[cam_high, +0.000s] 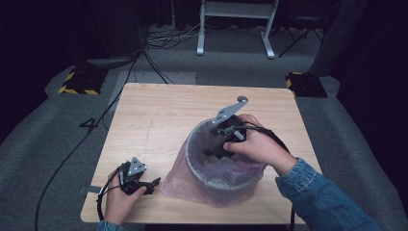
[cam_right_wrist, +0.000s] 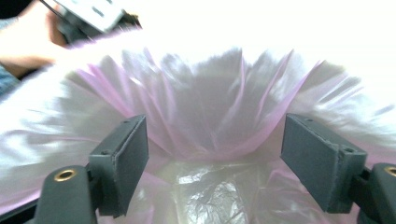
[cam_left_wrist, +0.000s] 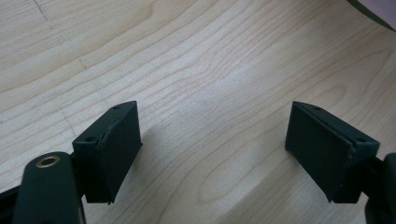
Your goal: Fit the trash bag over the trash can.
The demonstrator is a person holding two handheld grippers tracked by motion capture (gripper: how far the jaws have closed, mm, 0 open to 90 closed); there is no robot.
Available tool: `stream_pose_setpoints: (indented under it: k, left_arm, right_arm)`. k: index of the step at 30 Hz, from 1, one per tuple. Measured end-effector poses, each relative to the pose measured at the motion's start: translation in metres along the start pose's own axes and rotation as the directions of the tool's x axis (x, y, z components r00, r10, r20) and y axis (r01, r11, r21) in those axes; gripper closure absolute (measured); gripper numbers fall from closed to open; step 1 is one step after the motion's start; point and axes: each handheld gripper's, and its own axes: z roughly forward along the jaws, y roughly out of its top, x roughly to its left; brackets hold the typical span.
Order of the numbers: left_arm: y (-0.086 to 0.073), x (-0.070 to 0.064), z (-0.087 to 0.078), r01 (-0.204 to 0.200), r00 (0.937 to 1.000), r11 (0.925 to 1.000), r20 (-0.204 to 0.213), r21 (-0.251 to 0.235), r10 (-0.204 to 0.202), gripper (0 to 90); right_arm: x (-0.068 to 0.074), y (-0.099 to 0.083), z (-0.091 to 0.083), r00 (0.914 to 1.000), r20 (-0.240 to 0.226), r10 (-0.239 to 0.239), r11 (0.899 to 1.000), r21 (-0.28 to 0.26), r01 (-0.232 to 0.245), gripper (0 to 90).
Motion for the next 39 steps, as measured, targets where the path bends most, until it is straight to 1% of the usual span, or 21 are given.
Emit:
stream_pose_setpoints:
  k: [6, 8, 9, 10, 11, 12, 14, 15, 16, 17, 19, 21, 23, 24, 25, 28, 30, 32, 33, 36, 39]
  left_arm:
    - [0.0, 0.0, 0.0, 0.002, 1.0, 1.0, 0.0, -0.001, -0.002, 17.4]
    - [0.0, 0.0, 0.0, 0.002, 1.0, 1.0, 0.0, -0.001, -0.002, 17.4]
    - [0.0, 0.0, 0.001, 0.002, 1.0, 1.0, 0.0, -0.002, -0.002, 17.4]
    - [0.0, 0.0, 0.0, 0.002, 1.0, 1.0, 0.0, -0.001, -0.002, 17.4]
    - [0.0, 0.0, 0.001, 0.002, 1.0, 1.0, 0.0, -0.001, -0.002, 17.4]
    - [0.0, 0.0, 0.001, 0.002, 1.0, 1.0, 0.0, -0.001, -0.002, 17.4]
    - [0.0, 0.0, 0.0, 0.0, 1.0, 1.0, 0.0, -0.001, 0.0, 17.4]
    - [0.0, 0.0, 0.0, 0.0, 1.0, 1.0, 0.0, -0.001, 0.0, 17.4]
    - [0.0, 0.0, 0.0, -0.001, 1.0, 1.0, 0.0, 0.0, 0.001, 17.4]
    - [0.0, 0.0, 0.0, 0.0, 1.0, 1.0, -0.001, 0.0, 0.0, 17.4]
    - [0.0, 0.0, 0.0, 0.0, 1.0, 1.0, -0.001, 0.0, 0.0, 17.4]
    - [0.0, 0.0, 0.0, 0.0, 1.0, 1.0, -0.001, 0.0, 0.0, 17.3]
    - [0.0, 0.0, 0.0, 0.001, 1.0, 1.0, -0.001, 0.0, -0.001, 17.4]
    - [0.0, 0.0, 0.001, 0.001, 1.0, 1.0, -0.001, -0.001, -0.001, 17.4]
    - [0.0, 0.0, 0.001, 0.001, 1.0, 1.0, -0.001, -0.001, -0.001, 17.3]
    - [0.0, 0.0, 0.001, 0.003, 1.0, 1.0, -0.001, -0.002, -0.003, 17.4]
    - [0.0, 0.0, 0.001, 0.003, 1.0, 1.0, -0.001, -0.002, -0.003, 17.3]
    - [0.0, 0.0, 0.001, 0.003, 1.0, 1.0, -0.001, -0.002, -0.003, 17.3]
    - [0.0, -0.001, 0.001, 0.007, 1.0, 1.0, -0.002, -0.002, -0.007, 17.3]
    - [0.0, -0.001, 0.001, 0.011, 0.9999, 0.9999, -0.001, 0.001, -0.011, 16.9]
    - [0.0, -0.001, 0.001, 0.011, 0.9999, 0.9999, -0.001, 0.001, -0.011, 16.9]
  right_arm:
    - [0.01, 0.004, -0.037, 0.9992, 0.014, -0.036, 0.998, -0.053, 0.037, 25.3]
    - [0.017, 0.003, -0.047, 0.998, -0.009, -0.062, 0.995, -0.076, 0.061, 26.1]
    - [0.02, 0.002, -0.052, 0.9973, -0.014, -0.072, 0.994, -0.086, 0.071, 28.8]
    - [0.023, 0.002, -0.057, 0.9959, -0.01, -0.09, 0.993, -0.084, 0.089, 33.9]
    - [0.026, 0.001, -0.061, 0.9941, -0.003, -0.109, 0.991, -0.081, 0.108, 40.5]
    - [0.03, 0.001, -0.065, 0.9935, -0.001, -0.114, 0.991, -0.078, 0.113, 46.6]
    - [0.036, 0.0, -0.073, 0.9924, -0.014, -0.122, 0.992, -0.046, 0.121, 60.2]
    - [0.039, 0.0, -0.076, 0.9922, -0.032, -0.12, 0.993, -0.021, 0.12, 64.7]
    - [0.042, 0.001, -0.079, 0.9916, -0.049, -0.119, 0.993, -0.013, 0.119, 66.0]
    - [0.045, 0.001, -0.081, 0.9894, -0.053, -0.135, 0.991, -0.006, 0.135, 67.3]
    - [0.049, 0.001, -0.083, 0.9853, -0.049, -0.163, 0.986, 0.035, 0.165, 70.4]
    - [0.054, 0.001, -0.085, 0.9808, -0.058, -0.186, 0.978, 0.09, 0.191, 76.6]
    - [0.058, 0.002, -0.084, 0.9747, -0.058, -0.216, 0.963, 0.151, 0.222, 83.6]
    - [0.06, 0.003, -0.082, 0.9706, -0.056, -0.234, 0.954, 0.181, 0.24, 86.5]
    - [0.062, 0.003, -0.081, 0.9697, -0.055, -0.238, 0.945, 0.216, 0.244, 89.3]
    - [0.067, 0.004, -0.074, 0.9642, -0.069, -0.256, 0.918, 0.296, 0.265, 90.0]
    - [0.069, 0.005, -0.07, 0.9642, -0.079, -0.253, 0.905, 0.332, 0.265, 90.0]
    - [0.07, 0.007, -0.066, 0.9613, -0.095, -0.258, 0.89, 0.364, 0.275, 90.0]
    - [0.071, 0.008, -0.063, 0.9598, -0.106, -0.26, 0.88, 0.383, 0.281, 90.0]
    - [0.07, 0.007, -0.046, 0.9603, -0.123, -0.25, 0.857, 0.433, 0.279, 90.0]
    - [0.068, 0.005, -0.027, 0.9587, -0.144, -0.245, 0.832, 0.477, 0.284, 89.8]
